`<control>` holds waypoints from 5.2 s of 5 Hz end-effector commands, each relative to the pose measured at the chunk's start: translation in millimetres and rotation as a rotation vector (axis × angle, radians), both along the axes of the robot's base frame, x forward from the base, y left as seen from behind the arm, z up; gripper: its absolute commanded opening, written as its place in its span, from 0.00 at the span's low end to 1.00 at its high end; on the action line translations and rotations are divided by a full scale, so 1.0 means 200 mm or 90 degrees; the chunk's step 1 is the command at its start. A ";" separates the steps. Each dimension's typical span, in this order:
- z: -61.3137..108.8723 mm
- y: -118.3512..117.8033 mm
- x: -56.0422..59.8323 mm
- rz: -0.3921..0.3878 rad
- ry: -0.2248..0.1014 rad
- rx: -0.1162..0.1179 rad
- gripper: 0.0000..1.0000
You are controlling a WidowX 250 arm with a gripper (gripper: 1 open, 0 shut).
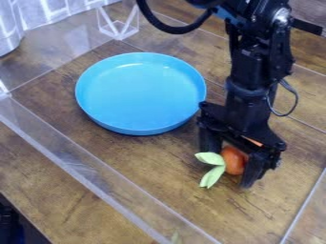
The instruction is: Put the carrot in the blue tray
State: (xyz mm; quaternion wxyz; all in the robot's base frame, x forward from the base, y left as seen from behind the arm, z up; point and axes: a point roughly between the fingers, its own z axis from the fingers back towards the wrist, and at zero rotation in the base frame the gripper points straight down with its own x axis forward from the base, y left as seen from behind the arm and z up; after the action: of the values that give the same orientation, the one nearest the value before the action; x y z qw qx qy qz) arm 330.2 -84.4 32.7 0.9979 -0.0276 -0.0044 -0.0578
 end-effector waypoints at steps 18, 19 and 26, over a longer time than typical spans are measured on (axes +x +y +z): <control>0.56 0.26 -0.24 0.024 -0.133 -0.002 0.00; 0.56 0.26 -0.24 0.018 -0.130 0.000 0.00; 0.53 0.29 -0.27 -0.017 -0.111 0.017 0.00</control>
State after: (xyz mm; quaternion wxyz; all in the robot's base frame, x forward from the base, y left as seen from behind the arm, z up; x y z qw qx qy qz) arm 276.5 -31.8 126.3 0.9942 -0.0104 -0.0680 -0.0825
